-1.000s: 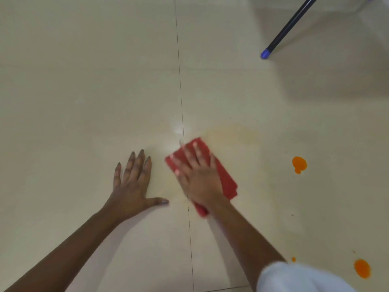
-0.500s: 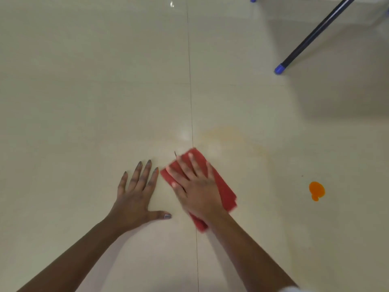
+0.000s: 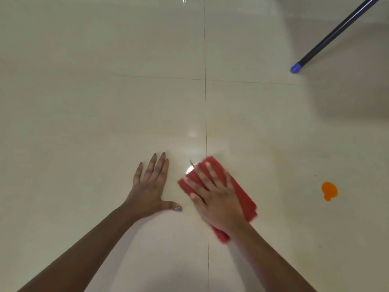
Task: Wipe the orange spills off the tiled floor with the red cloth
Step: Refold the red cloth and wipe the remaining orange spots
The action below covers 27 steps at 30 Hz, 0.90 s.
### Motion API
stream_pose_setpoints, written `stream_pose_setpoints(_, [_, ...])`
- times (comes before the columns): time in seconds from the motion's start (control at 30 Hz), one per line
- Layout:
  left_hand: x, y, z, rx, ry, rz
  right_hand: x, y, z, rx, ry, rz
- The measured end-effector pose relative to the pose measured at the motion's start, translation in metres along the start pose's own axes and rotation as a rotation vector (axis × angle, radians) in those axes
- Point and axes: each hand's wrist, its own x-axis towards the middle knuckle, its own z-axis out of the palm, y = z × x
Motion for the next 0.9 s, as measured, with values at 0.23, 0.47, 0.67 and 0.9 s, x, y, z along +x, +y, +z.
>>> stream_pose_setpoints(0.23, [-0.001, 0.004, -0.008, 0.021, -0.053, 0.015, 0.029, 0.044, -0.012, -0.019, -0.031, 0.493])
stream_pose_setpoints(0.47, [-0.075, 0.016, 0.013, -0.013, -0.049, 0.213, -0.126, -0.024, 0.012, -0.079, -0.052, 0.109])
stream_pose_setpoints(0.67, [-0.096, 0.032, 0.023, -0.014, -0.074, 0.199, -0.043, 0.013, 0.001, -0.032, -0.038, 0.456])
stream_pose_setpoints(0.9, [-0.11, 0.056, 0.03, -0.082, -0.056, 0.167, -0.186, -0.041, 0.022, -0.033, 0.026, 0.172])
